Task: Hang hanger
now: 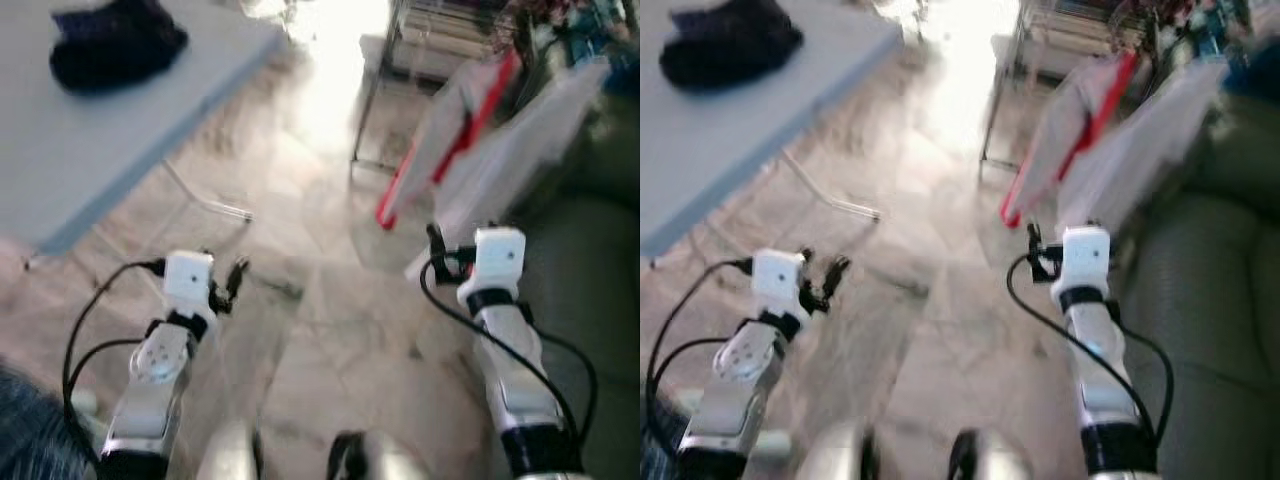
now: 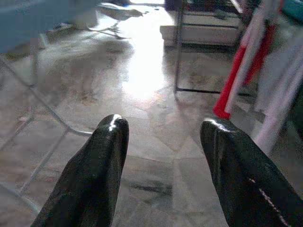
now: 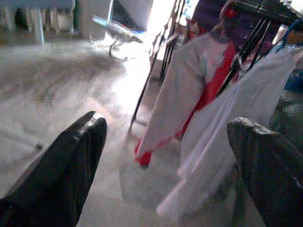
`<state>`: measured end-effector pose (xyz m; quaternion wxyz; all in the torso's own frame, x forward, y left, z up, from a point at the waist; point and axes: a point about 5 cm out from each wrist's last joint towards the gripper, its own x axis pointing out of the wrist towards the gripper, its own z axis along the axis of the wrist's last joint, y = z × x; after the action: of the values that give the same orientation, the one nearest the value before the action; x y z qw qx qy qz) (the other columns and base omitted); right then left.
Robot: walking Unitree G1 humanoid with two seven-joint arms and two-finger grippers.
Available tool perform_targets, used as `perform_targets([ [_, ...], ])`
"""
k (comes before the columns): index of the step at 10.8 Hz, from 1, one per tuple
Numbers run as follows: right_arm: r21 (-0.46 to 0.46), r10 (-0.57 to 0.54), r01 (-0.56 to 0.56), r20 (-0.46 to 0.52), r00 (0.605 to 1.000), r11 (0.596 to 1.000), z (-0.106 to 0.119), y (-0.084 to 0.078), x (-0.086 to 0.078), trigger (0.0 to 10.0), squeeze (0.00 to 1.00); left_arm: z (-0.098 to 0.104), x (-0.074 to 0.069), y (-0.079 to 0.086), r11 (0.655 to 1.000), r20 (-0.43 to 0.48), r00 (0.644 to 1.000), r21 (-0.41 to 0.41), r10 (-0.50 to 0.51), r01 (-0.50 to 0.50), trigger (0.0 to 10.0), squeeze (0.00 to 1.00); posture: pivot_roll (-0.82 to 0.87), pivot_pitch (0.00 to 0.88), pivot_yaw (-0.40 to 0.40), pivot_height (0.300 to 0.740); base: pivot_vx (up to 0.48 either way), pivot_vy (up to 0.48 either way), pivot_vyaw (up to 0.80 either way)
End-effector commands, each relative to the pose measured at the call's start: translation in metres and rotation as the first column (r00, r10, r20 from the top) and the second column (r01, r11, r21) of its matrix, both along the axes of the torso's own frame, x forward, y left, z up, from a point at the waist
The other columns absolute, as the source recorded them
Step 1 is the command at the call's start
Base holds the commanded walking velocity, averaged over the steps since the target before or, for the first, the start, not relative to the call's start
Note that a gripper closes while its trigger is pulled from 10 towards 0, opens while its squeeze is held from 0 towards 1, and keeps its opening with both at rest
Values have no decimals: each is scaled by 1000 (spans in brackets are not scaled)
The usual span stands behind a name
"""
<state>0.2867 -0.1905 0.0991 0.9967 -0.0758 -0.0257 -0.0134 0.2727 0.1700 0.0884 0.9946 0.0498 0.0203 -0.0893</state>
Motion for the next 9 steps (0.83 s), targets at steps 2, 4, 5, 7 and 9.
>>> perform_targets([
  [2, 2, 26, -26, 32, 999, 1000, 8, 3, 4, 10000, 1000, 0, -1, 19, 984, 47, 984, 40, 174, -176, 10000, 0, 66, 136, -84, 740, 0, 0, 800],
  [4, 5, 37, -37, 32, 999, 999, 8, 4, 4, 10000, 1000, 4, -2, 28, 956, 98, 954, 48, 283, -289, 10000, 0, 68, 134, -86, 740, 0, 0, 800],
  [5, 5, 43, -43, 34, 998, 999, 8, 5, 6, 10000, 1000, 7, -3, 32, 930, 126, 925, 42, 358, -366, 10000, 0, 72, 131, -88, 740, 0, 0, 800],
  [7, 10, 57, -57, 43, 997, 998, 11, 8, 9, 10000, 1000, 6, -5, 32, 919, 113, 914, 16, 390, -394, 10000, 0, 76, 130, -91, 740, 0, 0, 800],
  [9, 6, 75, -76, 54, 996, 997, 13, 9, 11, 10000, 1000, 1, -12, 45, 860, 136, 852, -2, 505, -510, 10000, 0, 79, 131, -90, 740, 0, 0, 800],
])
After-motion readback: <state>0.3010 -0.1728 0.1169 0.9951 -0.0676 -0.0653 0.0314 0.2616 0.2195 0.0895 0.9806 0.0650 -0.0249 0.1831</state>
